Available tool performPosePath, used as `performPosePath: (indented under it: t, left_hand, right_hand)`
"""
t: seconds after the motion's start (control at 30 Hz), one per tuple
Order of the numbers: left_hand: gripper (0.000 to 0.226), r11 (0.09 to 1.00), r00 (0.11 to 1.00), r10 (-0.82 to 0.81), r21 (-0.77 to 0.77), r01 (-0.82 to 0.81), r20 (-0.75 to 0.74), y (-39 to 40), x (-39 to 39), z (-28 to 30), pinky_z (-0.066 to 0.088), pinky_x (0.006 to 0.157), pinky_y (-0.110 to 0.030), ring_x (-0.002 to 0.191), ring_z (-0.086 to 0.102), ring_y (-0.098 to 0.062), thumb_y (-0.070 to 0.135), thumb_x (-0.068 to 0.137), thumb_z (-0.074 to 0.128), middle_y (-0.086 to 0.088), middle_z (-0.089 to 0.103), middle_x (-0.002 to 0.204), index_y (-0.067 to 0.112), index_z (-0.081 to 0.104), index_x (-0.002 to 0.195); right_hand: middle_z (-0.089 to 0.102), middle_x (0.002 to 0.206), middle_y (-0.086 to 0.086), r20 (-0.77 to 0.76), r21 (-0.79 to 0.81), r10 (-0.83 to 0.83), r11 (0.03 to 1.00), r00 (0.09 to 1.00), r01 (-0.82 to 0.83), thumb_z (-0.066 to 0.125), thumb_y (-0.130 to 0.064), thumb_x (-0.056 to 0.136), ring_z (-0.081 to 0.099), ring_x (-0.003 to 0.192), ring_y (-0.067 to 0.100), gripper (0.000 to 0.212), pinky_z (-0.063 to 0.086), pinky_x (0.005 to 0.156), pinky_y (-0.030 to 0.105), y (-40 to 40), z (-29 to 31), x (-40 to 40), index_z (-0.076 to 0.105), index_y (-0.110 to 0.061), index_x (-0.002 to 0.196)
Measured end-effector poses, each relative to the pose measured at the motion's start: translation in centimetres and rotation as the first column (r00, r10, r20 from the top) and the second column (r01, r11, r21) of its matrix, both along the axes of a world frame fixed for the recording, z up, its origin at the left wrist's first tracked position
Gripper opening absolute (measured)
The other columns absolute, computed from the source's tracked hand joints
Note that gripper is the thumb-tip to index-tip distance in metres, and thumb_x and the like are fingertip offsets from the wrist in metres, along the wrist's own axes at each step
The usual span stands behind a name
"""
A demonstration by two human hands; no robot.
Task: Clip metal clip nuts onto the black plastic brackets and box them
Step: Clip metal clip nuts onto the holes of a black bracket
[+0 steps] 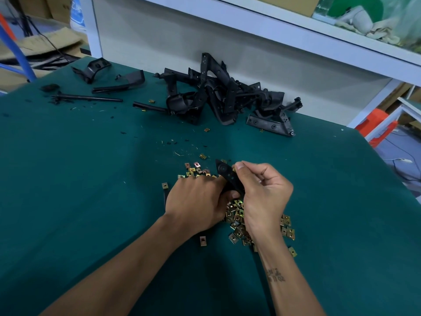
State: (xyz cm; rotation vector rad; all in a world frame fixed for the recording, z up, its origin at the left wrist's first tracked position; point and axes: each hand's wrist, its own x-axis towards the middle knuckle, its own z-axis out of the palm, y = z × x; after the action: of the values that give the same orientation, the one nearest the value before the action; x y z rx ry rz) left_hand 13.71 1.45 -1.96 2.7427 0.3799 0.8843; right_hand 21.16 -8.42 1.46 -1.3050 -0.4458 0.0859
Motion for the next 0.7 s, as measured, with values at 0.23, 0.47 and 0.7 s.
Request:
performPosePath:
  t: [0.23,0.47,0.7]
  left_hand:
    - [0.046,1.0,0.999,0.02,-0.017,-0.021,-0.043,-0.1,-0.2,0.1,0.03,0.05,-0.03,0.053,0.062,-0.034,0.056,0.091,0.031,-0.001,0.067,0.067,0.025,0.062,0.075]
    - [0.035,0.999,0.999,0.006,-0.034,-0.007,-0.042,0.0,-0.4,0.3,0.026,0.051,-0.029,0.049,0.057,-0.033,0.048,0.089,0.027,0.0,0.062,0.062,0.027,0.028,0.061]
    - [0.03,1.0,1.0,0.026,-0.01,-0.026,-0.018,0.0,-0.4,0.2,0.025,0.049,-0.028,0.044,0.054,-0.033,0.042,0.086,0.031,-0.001,0.06,0.056,0.028,0.021,0.061]
  right_hand:
    - [0.065,0.063,-0.003,0.112,0.001,-0.018,1.0,0.993,0.018,0.073,0.005,0.084,0.056,0.058,0.004,0.03,0.047,0.05,0.014,-0.1,-0.6,-0.4,0.074,-0.02,0.068]
    - [0.066,0.081,-0.012,0.419,-0.027,-0.043,0.998,0.907,0.06,0.064,-0.007,0.085,0.058,0.068,0.008,0.008,0.05,0.057,0.031,-0.1,-1.6,-0.5,0.063,-0.011,0.078]
    - [0.066,0.082,-0.005,0.529,-0.02,-0.041,0.998,0.847,0.061,0.063,0.0,0.08,0.062,0.073,0.009,0.005,0.049,0.065,0.024,0.2,-1.9,-0.1,0.063,-0.005,0.077]
